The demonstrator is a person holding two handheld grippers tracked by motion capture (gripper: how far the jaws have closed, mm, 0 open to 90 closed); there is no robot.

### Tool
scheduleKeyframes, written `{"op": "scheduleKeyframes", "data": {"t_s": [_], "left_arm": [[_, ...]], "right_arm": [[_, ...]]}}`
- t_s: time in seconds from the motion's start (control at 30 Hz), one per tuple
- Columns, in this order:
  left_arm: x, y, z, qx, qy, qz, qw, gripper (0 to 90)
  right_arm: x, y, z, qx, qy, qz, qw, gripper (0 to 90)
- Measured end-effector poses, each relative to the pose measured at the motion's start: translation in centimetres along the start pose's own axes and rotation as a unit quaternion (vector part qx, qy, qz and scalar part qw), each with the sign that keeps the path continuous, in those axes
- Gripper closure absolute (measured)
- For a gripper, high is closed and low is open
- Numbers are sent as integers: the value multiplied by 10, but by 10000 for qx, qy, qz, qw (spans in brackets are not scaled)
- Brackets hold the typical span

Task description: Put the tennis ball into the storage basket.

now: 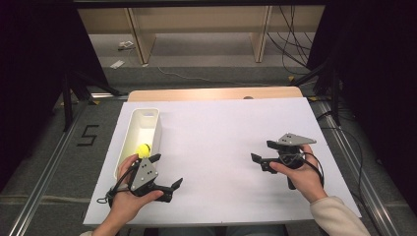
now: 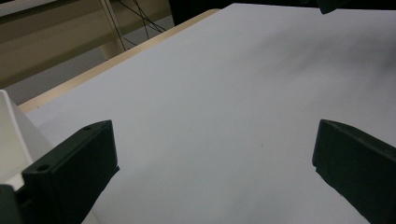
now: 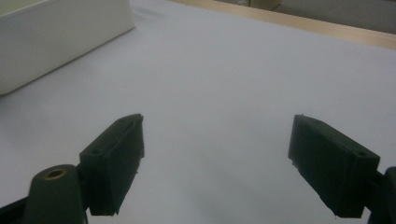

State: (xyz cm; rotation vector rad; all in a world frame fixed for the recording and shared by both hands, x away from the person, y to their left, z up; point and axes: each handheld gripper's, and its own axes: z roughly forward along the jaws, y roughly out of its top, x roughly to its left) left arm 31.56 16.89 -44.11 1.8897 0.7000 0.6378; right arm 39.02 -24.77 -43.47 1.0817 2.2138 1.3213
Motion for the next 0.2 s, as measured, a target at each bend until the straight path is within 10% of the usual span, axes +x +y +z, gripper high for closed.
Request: {"op": "scheduleKeyframes", "data": {"t_s": [0.2], "left_arm": [[1, 0, 0, 14, -7, 0, 10000, 0]], "right_arm": [[1, 0, 0, -14, 27, 0, 10000, 192]]}}
